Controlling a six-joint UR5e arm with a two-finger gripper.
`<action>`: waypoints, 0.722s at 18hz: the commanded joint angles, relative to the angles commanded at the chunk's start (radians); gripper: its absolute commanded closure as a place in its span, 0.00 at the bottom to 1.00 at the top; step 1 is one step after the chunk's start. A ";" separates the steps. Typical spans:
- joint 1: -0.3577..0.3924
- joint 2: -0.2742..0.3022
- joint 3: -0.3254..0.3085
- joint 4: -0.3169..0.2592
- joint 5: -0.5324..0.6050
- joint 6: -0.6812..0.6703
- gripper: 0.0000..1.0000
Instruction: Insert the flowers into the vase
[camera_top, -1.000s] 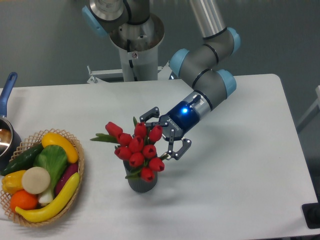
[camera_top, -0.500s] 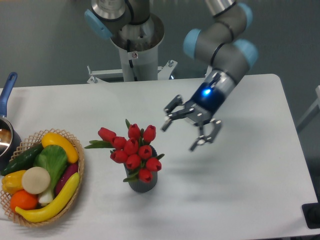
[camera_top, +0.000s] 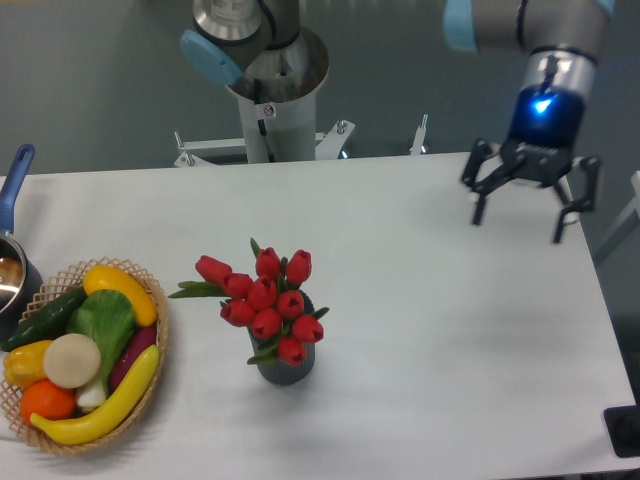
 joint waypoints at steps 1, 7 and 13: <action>-0.003 0.012 0.000 -0.005 0.023 0.005 0.00; 0.015 0.055 0.023 -0.164 0.186 0.227 0.00; 0.043 0.065 0.101 -0.372 0.304 0.461 0.00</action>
